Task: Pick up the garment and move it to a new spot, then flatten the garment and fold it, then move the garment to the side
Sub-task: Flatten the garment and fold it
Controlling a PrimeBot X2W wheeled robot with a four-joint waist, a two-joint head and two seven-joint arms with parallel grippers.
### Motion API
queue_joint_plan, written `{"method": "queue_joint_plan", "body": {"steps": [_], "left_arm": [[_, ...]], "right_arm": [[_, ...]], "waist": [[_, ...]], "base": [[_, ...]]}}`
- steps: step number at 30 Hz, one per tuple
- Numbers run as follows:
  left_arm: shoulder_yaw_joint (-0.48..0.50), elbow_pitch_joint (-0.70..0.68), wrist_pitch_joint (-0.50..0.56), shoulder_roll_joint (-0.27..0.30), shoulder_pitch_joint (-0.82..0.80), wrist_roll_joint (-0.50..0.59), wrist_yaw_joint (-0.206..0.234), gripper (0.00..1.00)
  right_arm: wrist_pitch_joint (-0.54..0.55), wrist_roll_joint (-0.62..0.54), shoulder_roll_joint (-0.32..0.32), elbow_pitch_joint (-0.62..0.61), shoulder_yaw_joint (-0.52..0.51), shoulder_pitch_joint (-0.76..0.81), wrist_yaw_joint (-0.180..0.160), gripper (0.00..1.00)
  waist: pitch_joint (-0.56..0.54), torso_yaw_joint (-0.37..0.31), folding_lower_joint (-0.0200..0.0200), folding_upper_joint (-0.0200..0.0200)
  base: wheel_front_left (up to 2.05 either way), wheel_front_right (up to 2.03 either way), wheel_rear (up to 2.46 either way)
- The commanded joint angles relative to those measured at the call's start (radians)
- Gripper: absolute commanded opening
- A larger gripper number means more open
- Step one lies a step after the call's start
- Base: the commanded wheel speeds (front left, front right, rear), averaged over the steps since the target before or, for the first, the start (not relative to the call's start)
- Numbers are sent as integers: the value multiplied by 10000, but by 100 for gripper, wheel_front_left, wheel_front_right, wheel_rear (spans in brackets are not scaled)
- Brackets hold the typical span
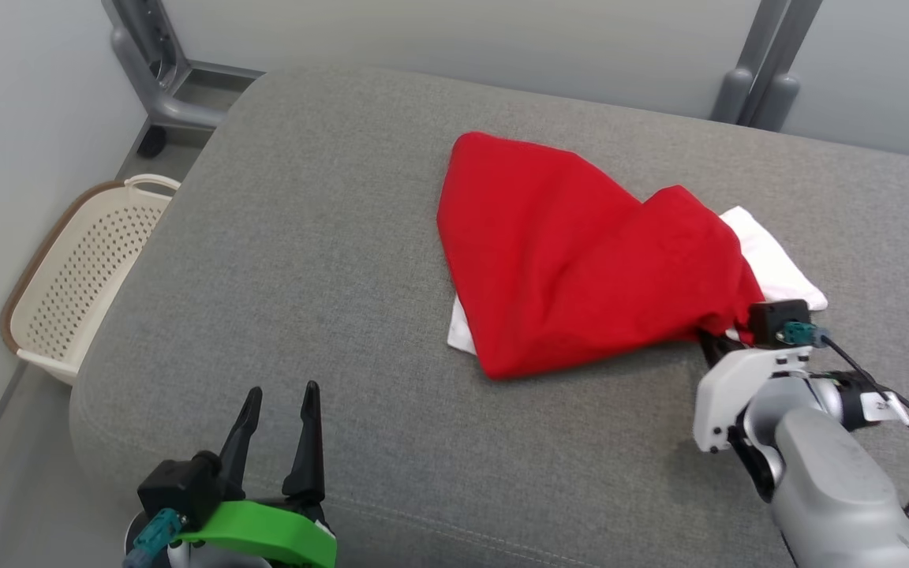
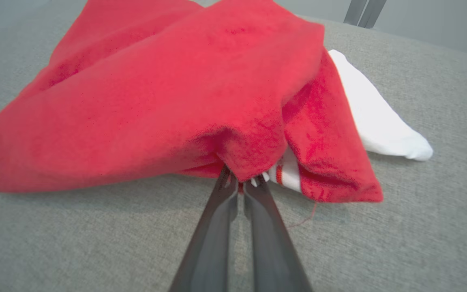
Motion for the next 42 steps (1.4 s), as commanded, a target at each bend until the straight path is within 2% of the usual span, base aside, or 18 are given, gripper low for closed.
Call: {"method": "queue_joint_plan", "body": {"steps": [1,5,9,15,19,20,21,23,28,31,35,42], "left_arm": [[48,-35,-5,101,151,-34,54,100],[53,-129,94,174,351,-85,117,100],[118,-287,123,237,481,-145,194,100],[57,-360,175,267,332,-186,181,100],[-1,-338,175,247,198,-195,178,100],[1,-338,172,253,181,-199,177,100],[1,-338,172,253,181,-199,177,100],[-6,-318,169,269,166,-195,180,100],[14,-253,162,329,173,-223,218,100],[35,-244,183,387,219,-233,269,100],[116,-272,215,466,256,-236,377,100],[285,-275,168,555,445,-298,544,100]], "right_arm": [[78,-11,-173,-215,-176,333,-14,0],[530,-14,-613,-1659,-1151,1289,-14,0],[1403,-318,-871,-3672,-2276,2280,-14,0],[2903,-1067,-520,-6035,-3797,3342,-14,0],[3549,-1888,-229,-6640,-4626,3588,-14,0],[3603,-2170,-181,-6748,-4764,3612,-14,6],[3603,-2170,-181,-6748,-4764,3612,-14,6],[3777,-2596,-71,-6700,-4933,3692,-14,100],[4272,-3335,216,-6499,-5293,3932,-14,100],[4166,-3284,404,-6792,-5449,4138,-14,100],[3429,-2735,493,-7466,-5132,4413,-14,100],[1663,-846,505,-8312,-3978,5066,-14,100]], "waist": [[-328,-294,0,0],[-577,-551,0,0],[-671,-805,0,0],[-647,-951,0,0],[-608,-960,0,0],[-598,-967,0,0],[-598,-967,0,0],[-595,-958,0,0],[-705,-921,0,0],[-801,-948,0,0],[-920,-1130,0,0],[-1080,-1587,0,0]], "base": [[0,0,0],[0,0,0],[0,0,0],[0,0,0],[0,0,0],[0,0,0],[0,0,0],[0,0,0],[0,0,0],[0,0,0],[0,0,0],[0,0,0]]}}
